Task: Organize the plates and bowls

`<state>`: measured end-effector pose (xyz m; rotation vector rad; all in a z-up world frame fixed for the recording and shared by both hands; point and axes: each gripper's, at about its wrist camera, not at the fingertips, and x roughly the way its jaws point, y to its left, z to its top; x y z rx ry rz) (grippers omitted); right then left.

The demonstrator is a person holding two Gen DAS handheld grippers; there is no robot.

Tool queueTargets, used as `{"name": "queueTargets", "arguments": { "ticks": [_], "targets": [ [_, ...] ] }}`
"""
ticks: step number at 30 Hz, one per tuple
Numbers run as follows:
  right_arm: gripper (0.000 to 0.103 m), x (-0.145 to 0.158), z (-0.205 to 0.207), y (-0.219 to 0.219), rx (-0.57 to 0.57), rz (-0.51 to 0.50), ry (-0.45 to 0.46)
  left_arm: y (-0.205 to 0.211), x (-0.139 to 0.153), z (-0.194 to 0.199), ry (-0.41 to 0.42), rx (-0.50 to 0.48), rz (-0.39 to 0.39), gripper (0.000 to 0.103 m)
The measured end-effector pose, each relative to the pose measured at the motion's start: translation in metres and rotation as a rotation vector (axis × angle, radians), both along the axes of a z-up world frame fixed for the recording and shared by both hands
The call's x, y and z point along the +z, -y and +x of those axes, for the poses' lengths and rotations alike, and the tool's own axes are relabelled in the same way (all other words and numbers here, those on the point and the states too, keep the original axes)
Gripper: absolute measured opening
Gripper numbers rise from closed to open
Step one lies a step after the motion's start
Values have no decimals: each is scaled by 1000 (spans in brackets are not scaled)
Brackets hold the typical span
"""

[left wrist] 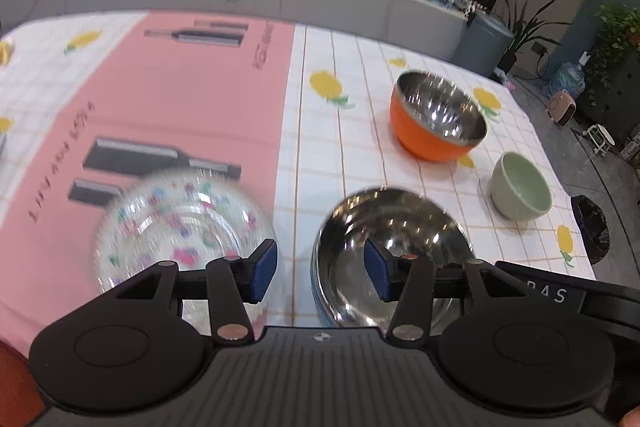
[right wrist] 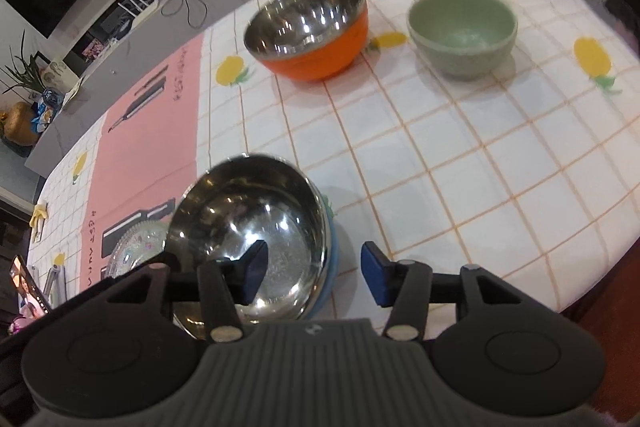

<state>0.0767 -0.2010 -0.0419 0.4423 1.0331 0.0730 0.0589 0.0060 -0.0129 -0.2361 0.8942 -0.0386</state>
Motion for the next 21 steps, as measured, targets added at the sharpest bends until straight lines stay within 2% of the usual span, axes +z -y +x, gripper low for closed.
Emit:
{"name": "queueTargets", "arguments": {
  "ticks": [3, 6, 11, 15, 21],
  "targets": [
    [53, 14, -2, 0, -2, -20, 59, -2, 13, 0, 53, -2, 5, 58],
    [53, 26, -2, 3, -13, -39, 108, -5, 24, 4, 101, -11, -24, 59],
    [53, 38, 6, 13, -48, -58, 148, -2, 38, 16, 154, -33, -48, 59],
    [53, 42, 15, 23, -82, -72, 160, 7, 47, 28, 171, -79, -58, 59],
    [53, 45, 36, 31, -93, -96, 164, 19, 52, 59, 128, -129, -83, 59]
  ]
}}
